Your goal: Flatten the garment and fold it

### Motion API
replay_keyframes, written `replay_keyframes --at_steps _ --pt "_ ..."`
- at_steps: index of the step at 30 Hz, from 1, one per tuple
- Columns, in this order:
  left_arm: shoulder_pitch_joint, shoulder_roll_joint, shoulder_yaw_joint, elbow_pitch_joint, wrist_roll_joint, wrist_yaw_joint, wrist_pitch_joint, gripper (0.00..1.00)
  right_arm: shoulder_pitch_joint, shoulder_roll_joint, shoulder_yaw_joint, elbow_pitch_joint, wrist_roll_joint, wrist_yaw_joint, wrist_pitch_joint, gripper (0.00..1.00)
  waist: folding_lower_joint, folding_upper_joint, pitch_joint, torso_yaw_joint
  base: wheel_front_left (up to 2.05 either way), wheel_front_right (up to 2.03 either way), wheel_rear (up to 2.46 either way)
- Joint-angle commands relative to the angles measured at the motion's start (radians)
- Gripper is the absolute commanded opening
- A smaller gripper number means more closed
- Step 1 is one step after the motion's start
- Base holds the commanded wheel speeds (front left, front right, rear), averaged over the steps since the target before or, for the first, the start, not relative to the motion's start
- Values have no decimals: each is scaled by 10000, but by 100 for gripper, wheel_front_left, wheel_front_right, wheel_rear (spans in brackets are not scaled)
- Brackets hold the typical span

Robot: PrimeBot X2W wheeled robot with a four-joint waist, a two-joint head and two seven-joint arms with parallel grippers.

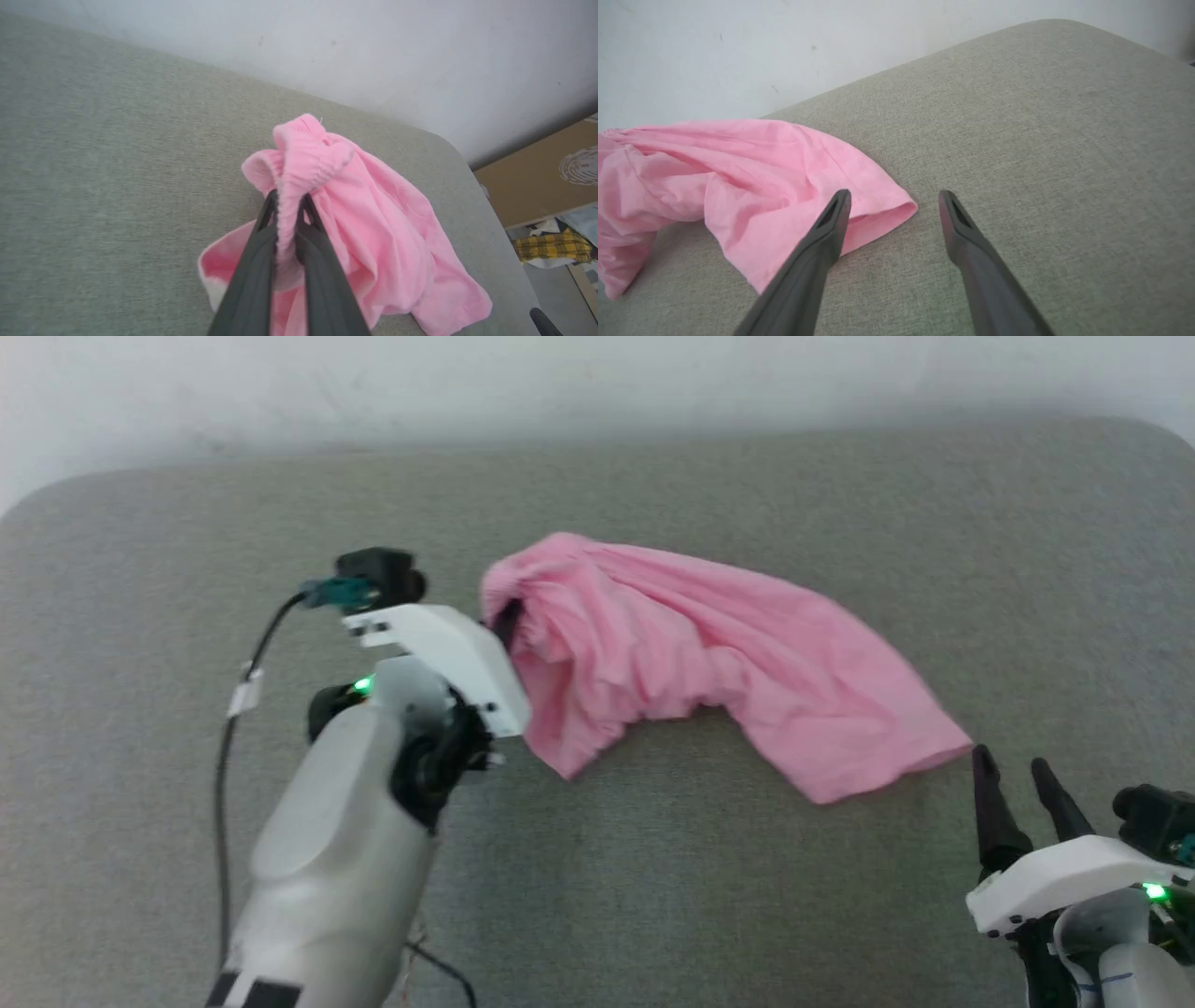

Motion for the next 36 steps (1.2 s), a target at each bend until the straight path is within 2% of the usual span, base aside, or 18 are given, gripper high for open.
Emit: replay_keyframes --at_steps 1,5,8,11,15,16,17,18,21,25,29,32,36 --pt "644 328 262 -492 -145 74 -178 0 83 12 114 49 69 -9 -49 100 -1 0 -398 567 0 0 0" --pt "2692 822 743 -2100 -436 626 -177 0 165 12 287 72 130 -9 -79 100 -1 0 -550 869 0 0 0" --pt "4571 1011 733 -3331 -520 1156 200 0 224 12 297 63 96 -9 -83 100 -1 0 -562 1099 0 0 0" --pt "6159 847 408 -4462 -721 1519 757 0 261 12 305 22 6 -9 -18 100 -1 0 -494 1326 0 0 0" --pt "7248 523 -15 -5241 -1069 1694 1288 0 293 12 308 -49 -33 -9 53 100 -1 0 -453 1581 0 0 0" --pt "7342 450 -10 -5327 -1182 1694 1288 7 295 12 313 -65 -40 -9 70 100 -1 0 -451 1630 0 0 0" --pt "7383 425 -6 -5381 -1206 1701 1252 60 292 12 331 -78 -45 -9 87 100 -1 0 -456 1661 0 0 0" --pt "7382 415 42 -5423 -1205 1706 1155 100 284 12 362 -85 -55 -9 109 100 -1 0 -465 1677 0 0 0" --pt "7369 387 239 -5578 -1303 1715 953 100 261 12 425 -86 -58 -9 141 100 -1 0 -508 1673 0 0 0" --pt "7342 726 745 -6239 -1156 1888 568 100 243 12 533 -71 -21 -9 149 100 -1 0 -605 1577 0 0 0" --pt "6751 1295 899 -7101 -223 2240 180 100 324 12 458 -87 -19 -9 114 100 -1 0 -598 1589 0 0 0" --pt "5853 1863 682 -7124 826 2481 180 100 330 12 480 -75 -22 -9 127 100 -1 0 -555 1546 0 0 0" --pt "4322 1958 125 -6713 1238 2191 690 100 300 12 515 -100 -11 -9 153 100 -1 0 -446 1444 0 0 0"
